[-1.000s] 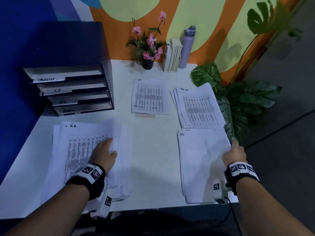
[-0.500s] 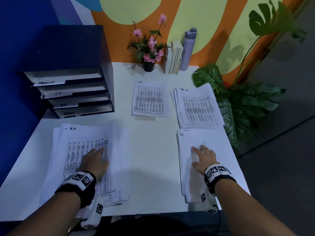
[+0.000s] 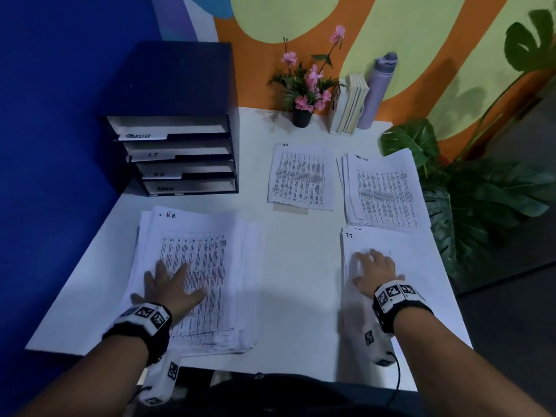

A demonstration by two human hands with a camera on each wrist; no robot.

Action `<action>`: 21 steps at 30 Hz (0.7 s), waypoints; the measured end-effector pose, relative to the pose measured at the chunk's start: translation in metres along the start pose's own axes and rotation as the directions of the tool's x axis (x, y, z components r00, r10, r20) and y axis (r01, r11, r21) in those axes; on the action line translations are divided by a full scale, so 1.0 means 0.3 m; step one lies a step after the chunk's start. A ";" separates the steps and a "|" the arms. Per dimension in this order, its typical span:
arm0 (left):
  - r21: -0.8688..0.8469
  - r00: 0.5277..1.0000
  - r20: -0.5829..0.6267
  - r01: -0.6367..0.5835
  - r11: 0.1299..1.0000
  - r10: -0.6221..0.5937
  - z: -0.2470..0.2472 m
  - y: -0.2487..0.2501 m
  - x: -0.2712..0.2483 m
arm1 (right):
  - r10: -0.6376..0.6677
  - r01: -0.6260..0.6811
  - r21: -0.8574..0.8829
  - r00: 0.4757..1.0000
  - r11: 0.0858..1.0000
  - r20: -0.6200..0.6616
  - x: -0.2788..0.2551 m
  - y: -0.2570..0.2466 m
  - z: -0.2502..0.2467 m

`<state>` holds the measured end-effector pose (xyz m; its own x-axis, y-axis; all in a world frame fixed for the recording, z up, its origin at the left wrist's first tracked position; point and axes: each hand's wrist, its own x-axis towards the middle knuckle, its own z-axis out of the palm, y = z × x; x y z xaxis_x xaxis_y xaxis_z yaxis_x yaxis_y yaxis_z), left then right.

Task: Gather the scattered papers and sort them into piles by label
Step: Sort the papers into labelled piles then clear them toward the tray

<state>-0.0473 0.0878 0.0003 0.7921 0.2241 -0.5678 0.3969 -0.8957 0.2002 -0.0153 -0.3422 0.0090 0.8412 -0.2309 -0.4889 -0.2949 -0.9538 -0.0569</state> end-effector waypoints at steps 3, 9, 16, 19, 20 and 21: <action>0.020 0.996 0.072 -0.049 0.999 0.047 0.002 -0.019 -0.021 | -0.142 0.150 0.072 0.984 0.986 -0.108 -0.031 -0.177 -0.016; 0.040 0.980 0.141 -0.146 0.988 0.139 0.019 -0.022 -0.066 | -0.360 0.169 0.668 0.920 0.725 0.157 -0.124 -0.493 0.030; 0.057 0.944 0.164 -0.300 0.952 0.288 0.015 -0.004 -0.110 | -0.281 0.106 0.724 0.952 0.682 0.125 -0.168 -0.671 0.132; -0.143 0.942 0.008 -0.332 0.932 0.336 -0.001 -0.007 -0.085 | -0.172 0.053 0.817 0.983 0.575 0.057 -0.155 -0.666 0.148; -0.213 0.951 -0.074 -0.310 0.927 0.301 -0.013 -0.013 -0.072 | -0.144 0.025 0.838 0.988 0.545 0.064 -0.153 -0.659 0.142; -0.260 0.960 -0.141 -0.273 0.926 0.243 -0.026 -0.028 -0.052 | -0.118 0.008 0.856 0.991 0.517 0.062 -0.147 -0.648 0.138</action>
<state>-0.0592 0.0947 0.0137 0.9219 0.0516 -0.3839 0.2724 -0.7909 0.5480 -0.0138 -0.1386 0.0054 0.8405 -0.1048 -0.5315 -0.5336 -0.3301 -0.7787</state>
